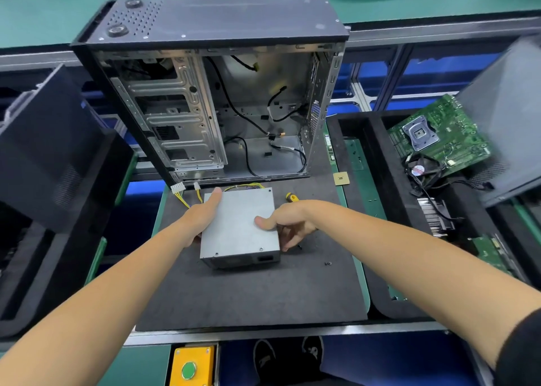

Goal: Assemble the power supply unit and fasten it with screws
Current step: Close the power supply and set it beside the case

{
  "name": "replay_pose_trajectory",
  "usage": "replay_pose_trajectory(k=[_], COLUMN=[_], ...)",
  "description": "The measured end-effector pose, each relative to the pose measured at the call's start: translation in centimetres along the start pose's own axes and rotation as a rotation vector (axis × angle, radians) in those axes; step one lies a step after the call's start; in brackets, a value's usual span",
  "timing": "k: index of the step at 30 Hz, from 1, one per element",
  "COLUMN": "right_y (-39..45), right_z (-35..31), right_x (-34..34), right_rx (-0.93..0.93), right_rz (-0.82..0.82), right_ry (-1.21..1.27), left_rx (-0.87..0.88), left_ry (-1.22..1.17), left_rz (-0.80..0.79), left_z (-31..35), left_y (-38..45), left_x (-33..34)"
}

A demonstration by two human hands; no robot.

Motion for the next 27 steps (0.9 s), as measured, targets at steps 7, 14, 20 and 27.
replay_pose_trajectory(k=[7,14,20,27], right_y=[0.4,0.7,0.6,0.8], right_z=[-2.0,-2.3,-2.3,-2.2], right_x=[-1.0,-1.4,-1.4,-1.7], right_rx=[-0.126,-0.1,-0.058,0.003], right_rz=[0.144,0.129,0.104,0.105], right_ry=[0.179,0.139,0.072,0.161], left_rx=[-0.005,-0.051,-0.092,-0.045], left_ry=[-0.178,-0.374,-0.346,-0.331], left_rz=[-0.051,-0.11,-0.044,-0.119], left_z=[0.0,0.7,0.1,0.8], left_y=[-0.1,-0.9,-0.7,-1.3], left_x=[0.6,1.2,1.0,1.2])
Point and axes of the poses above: each hand's wrist, its own y-axis towards the middle knuckle, its own x-axis out of the palm, z = x × y, the point moved 7 cm from there along y, towards the middle knuckle, and after that the axes turned 10 degrees about y, right-handed, at the moved point
